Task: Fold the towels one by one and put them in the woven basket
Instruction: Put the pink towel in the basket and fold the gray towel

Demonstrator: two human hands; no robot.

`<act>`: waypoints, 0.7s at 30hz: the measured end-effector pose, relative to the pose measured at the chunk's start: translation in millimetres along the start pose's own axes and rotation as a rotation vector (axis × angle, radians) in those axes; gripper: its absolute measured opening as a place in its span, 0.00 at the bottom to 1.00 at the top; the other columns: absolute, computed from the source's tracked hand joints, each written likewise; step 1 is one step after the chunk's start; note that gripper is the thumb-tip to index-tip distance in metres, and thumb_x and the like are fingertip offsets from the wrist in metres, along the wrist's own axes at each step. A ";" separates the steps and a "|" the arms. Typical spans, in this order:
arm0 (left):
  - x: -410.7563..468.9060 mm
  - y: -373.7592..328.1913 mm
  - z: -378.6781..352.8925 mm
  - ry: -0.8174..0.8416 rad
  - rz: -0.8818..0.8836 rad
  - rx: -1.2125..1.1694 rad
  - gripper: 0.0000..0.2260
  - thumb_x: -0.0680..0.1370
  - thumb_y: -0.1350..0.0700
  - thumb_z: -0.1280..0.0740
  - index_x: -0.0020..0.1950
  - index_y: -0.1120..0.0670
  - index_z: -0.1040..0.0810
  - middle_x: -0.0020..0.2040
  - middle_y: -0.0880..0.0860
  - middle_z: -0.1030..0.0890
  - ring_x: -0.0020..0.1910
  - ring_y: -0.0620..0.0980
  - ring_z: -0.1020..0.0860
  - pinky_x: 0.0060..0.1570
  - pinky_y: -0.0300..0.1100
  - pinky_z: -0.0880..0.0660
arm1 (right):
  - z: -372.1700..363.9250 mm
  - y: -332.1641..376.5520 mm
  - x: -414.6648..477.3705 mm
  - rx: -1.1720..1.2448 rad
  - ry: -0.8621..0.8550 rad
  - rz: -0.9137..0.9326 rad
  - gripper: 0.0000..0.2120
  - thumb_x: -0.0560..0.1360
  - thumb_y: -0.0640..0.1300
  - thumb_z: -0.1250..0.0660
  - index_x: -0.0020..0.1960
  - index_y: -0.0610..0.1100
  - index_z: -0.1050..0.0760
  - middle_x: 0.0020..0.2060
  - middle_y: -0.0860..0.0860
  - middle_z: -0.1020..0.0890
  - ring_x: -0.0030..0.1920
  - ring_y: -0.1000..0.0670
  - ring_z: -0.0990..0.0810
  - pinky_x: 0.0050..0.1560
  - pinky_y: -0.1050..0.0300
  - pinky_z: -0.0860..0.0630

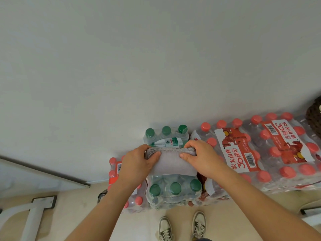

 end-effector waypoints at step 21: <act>0.0 -20.2 17.6 0.103 -0.191 -0.005 0.11 0.71 0.51 0.27 0.51 0.46 0.24 0.47 0.43 0.22 0.46 0.44 0.25 0.48 0.39 0.28 | 28.5 26.1 -0.3 -0.173 0.072 0.165 0.12 0.67 0.44 0.28 0.47 0.54 0.26 0.42 0.60 0.24 0.42 0.59 0.26 0.41 0.61 0.30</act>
Point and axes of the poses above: each hand's wrist, its own x-axis towards the middle knuckle, its own z-axis out of the back of the hand, y = z × x, the point moved 8 cm from there along x, towards the middle knuckle
